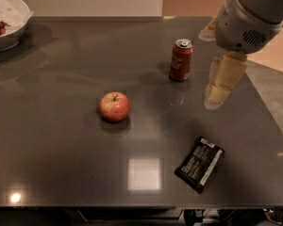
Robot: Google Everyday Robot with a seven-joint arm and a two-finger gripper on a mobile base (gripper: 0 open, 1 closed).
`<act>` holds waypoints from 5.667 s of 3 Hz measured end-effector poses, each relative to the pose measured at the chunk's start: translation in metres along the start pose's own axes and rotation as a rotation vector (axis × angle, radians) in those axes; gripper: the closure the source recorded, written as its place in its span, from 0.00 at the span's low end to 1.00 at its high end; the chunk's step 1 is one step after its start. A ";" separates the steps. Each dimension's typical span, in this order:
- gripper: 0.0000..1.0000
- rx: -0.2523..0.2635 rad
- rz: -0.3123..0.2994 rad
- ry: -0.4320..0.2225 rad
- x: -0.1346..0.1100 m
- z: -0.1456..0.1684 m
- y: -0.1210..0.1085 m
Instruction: Move apple near rxbar chocolate
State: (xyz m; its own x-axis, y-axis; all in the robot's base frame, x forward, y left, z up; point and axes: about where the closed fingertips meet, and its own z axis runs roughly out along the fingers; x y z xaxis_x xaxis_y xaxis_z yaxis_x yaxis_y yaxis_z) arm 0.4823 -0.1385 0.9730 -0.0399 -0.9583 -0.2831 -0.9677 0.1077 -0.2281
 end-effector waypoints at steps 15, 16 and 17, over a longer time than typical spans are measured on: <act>1.00 -0.235 -0.293 -0.068 -0.113 0.136 0.026; 1.00 -0.214 -0.276 -0.048 -0.083 0.121 0.029; 1.00 -0.193 -0.260 -0.032 -0.055 0.110 0.034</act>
Offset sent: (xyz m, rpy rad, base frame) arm 0.0345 0.0715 -0.0150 0.0948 0.0143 0.1555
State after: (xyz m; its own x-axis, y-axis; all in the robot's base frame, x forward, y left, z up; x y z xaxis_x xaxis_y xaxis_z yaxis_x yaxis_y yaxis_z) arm 0.4792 -0.0529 0.8780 0.2196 -0.9379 -0.2685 -0.9739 -0.1947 -0.1166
